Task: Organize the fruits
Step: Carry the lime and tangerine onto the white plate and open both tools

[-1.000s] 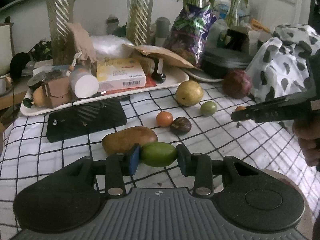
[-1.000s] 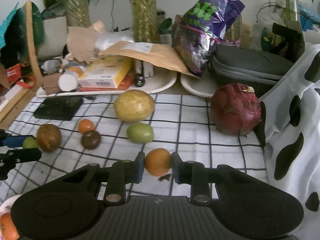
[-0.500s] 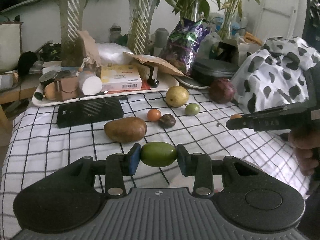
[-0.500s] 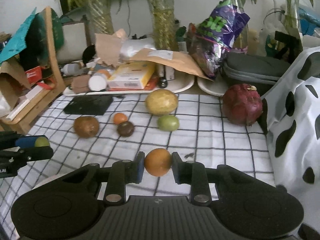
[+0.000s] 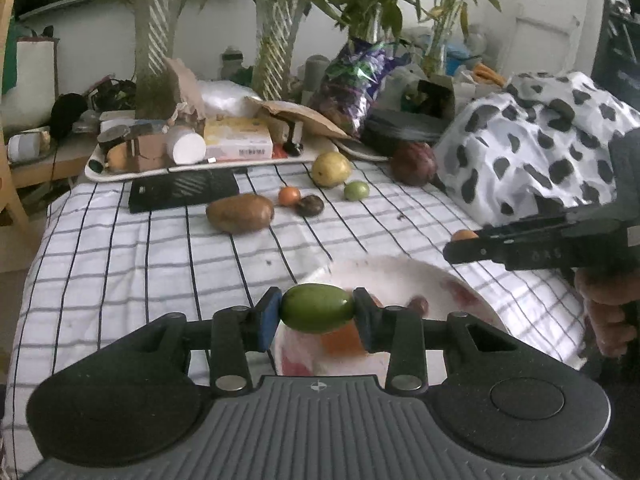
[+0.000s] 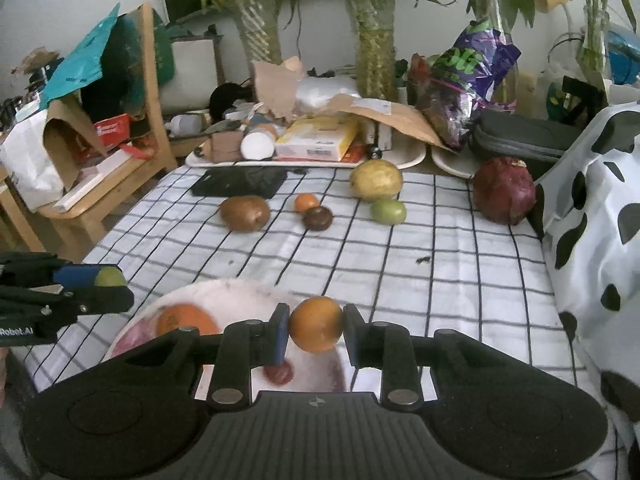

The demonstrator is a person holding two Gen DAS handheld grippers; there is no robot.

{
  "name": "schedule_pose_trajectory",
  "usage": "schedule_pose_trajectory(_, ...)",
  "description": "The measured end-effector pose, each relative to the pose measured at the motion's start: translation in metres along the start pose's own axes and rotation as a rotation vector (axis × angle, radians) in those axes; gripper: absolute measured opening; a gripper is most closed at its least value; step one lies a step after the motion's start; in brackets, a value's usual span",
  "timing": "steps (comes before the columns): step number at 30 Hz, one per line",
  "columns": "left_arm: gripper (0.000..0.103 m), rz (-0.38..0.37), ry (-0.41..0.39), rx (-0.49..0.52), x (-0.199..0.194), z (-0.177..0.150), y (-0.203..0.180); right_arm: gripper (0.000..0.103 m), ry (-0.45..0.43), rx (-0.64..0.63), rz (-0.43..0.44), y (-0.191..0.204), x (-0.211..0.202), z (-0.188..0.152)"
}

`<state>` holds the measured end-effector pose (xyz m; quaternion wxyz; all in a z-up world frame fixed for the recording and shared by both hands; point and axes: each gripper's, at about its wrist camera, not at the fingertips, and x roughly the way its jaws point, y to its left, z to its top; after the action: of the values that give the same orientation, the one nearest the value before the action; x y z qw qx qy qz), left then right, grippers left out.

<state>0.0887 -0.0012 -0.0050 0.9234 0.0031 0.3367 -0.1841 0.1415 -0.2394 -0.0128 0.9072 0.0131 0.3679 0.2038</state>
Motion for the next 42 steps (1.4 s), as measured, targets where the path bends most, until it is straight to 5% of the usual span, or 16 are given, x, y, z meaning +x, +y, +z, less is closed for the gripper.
schedule_pose_trajectory(12, 0.038, -0.005, 0.107, 0.027, -0.003, -0.025, -0.018, 0.03, 0.08, -0.035, 0.0, 0.026, -0.02, -0.033)
schedule_pose_trajectory(28, 0.038, 0.009, 0.195, 0.031, 0.019, -0.031, -0.019, 0.03, 0.19, -0.155, -0.034, 0.044, 0.007, -0.046)
schedule_pose_trajectory(31, 0.049, 0.004, 0.196, 0.05, 0.021, -0.03, -0.022, 0.03, 0.185, -0.176, -0.048, 0.046, 0.008, -0.046)
schedule_pose_trajectory(33, 0.055, 0.005, 0.186, 0.063, 0.019, -0.03, -0.024, 0.047, 0.181, -0.175, -0.053, 0.046, 0.007, -0.046)
schedule_pose_trajectory(42, 0.064, 0.029, 0.13, 0.063, 0.004, -0.026, -0.025, 0.079, 0.105, -0.16, -0.051, 0.046, -0.01, -0.041)
